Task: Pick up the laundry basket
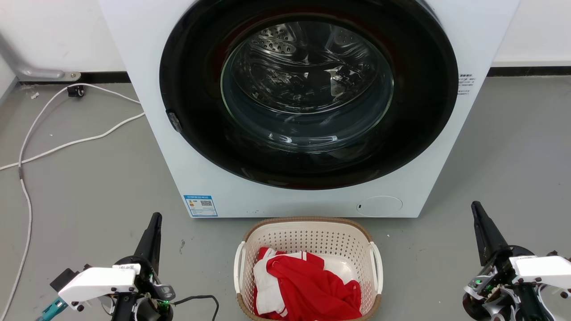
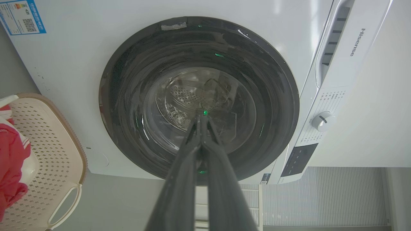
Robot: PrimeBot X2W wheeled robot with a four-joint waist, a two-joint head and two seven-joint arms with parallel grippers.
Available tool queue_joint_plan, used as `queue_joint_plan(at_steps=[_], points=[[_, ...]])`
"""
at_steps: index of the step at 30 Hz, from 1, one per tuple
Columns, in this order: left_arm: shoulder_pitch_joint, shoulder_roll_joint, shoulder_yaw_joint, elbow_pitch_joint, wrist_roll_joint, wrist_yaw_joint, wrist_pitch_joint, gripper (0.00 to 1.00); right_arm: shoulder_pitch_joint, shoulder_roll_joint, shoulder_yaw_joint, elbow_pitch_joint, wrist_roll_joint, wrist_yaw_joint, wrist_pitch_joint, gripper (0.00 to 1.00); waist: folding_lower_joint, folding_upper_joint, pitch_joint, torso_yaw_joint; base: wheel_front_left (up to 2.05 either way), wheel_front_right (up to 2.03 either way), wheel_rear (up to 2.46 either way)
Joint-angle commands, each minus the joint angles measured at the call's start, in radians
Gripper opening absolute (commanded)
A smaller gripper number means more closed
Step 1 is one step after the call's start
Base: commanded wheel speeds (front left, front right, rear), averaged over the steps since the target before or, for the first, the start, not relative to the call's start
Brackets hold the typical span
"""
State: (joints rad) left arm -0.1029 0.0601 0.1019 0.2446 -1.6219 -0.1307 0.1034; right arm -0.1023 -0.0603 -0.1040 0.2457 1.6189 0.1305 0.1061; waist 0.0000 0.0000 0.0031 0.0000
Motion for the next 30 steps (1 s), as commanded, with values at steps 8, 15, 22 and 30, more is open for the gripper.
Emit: queue_joint_plan(at_steps=[8, 15, 22, 30], points=[[-0.009, -0.002, 0.004, 0.002, 0.007, 0.000, 0.005, 0.00, -0.011, 0.004, -0.003, 0.001, -0.004, 0.000, 0.003, 0.00, 0.0000, 0.0000, 0.000, 0.000, 0.00, 0.00, 0.00], [-0.009, -0.003, 0.005, 0.002, 0.008, 0.000, 0.007, 0.00, -0.011, 0.005, -0.004, 0.001, -0.005, 0.000, 0.004, 0.00, 0.0000, 0.0000, 0.000, 0.000, 0.00, 0.00, 0.00], [-0.010, -0.003, 0.006, 0.002, 0.009, 0.000, 0.006, 0.00, -0.011, 0.006, -0.005, 0.001, -0.007, 0.000, 0.005, 0.00, 0.0000, 0.0000, 0.000, 0.000, 0.00, 0.00, 0.00], [-0.010, -0.005, 0.007, 0.002, 0.007, 0.000, 0.008, 0.00, -0.012, 0.007, -0.006, 0.001, -0.009, 0.000, 0.006, 0.00, 0.0000, 0.0000, 0.000, 0.000, 0.00, 0.00, 0.00]])
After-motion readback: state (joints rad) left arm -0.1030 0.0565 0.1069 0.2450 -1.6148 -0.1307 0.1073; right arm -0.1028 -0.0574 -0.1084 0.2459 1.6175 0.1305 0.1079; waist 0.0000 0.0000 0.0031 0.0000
